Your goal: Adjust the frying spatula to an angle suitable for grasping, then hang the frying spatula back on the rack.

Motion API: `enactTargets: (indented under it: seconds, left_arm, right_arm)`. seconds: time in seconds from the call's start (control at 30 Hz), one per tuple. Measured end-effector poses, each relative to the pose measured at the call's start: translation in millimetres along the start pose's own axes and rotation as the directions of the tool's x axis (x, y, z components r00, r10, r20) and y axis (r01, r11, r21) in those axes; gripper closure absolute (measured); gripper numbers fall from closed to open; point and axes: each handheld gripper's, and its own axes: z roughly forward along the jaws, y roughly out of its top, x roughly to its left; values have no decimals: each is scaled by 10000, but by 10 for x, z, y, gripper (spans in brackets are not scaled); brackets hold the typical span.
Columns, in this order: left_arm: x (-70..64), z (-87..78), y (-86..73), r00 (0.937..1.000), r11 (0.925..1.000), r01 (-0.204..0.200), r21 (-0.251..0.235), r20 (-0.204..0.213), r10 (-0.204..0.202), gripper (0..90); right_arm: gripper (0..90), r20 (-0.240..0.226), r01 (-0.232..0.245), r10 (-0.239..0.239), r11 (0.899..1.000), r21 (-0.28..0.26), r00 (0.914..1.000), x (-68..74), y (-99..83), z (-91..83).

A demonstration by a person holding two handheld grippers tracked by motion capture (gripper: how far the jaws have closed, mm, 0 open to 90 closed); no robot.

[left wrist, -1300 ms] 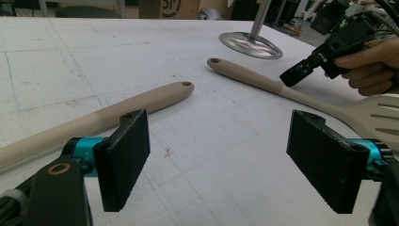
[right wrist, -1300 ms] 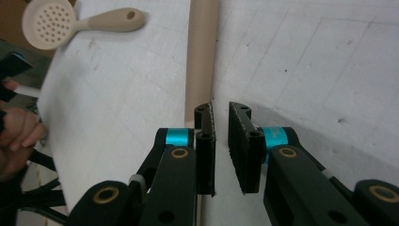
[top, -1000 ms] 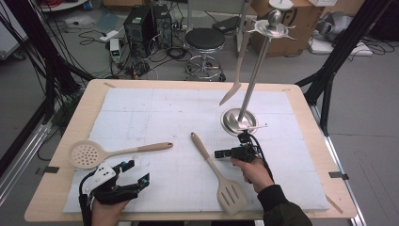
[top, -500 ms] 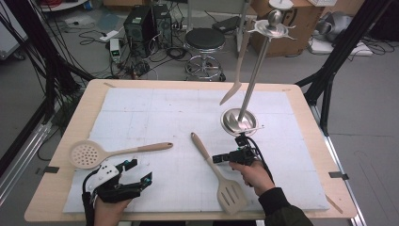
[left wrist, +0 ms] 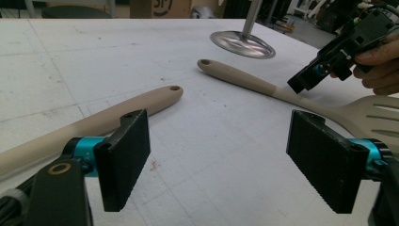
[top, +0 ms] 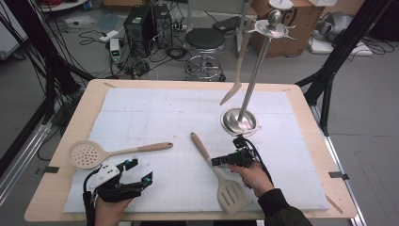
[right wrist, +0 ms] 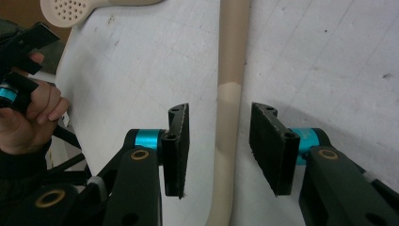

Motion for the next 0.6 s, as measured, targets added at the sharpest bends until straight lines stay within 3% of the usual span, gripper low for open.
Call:
enactTargets:
  seconds: [0.43,0.53,0.6]
  left_arm:
    - [-2,7,6,10000,10000,-22,-16,65,23,226]
    - [-4,6,7,10000,10000,-22,17,50,21,226]
    - [-8,8,6,10000,10000,-27,-9,32,27,226]
  right_arm:
    - [584,381,248,-267,9986,477,9989,52,-15,78]
    - [579,727,334,-380,9974,633,9966,113,-6,92]
    - [576,1030,676,-760,9943,828,9918,184,5,130]
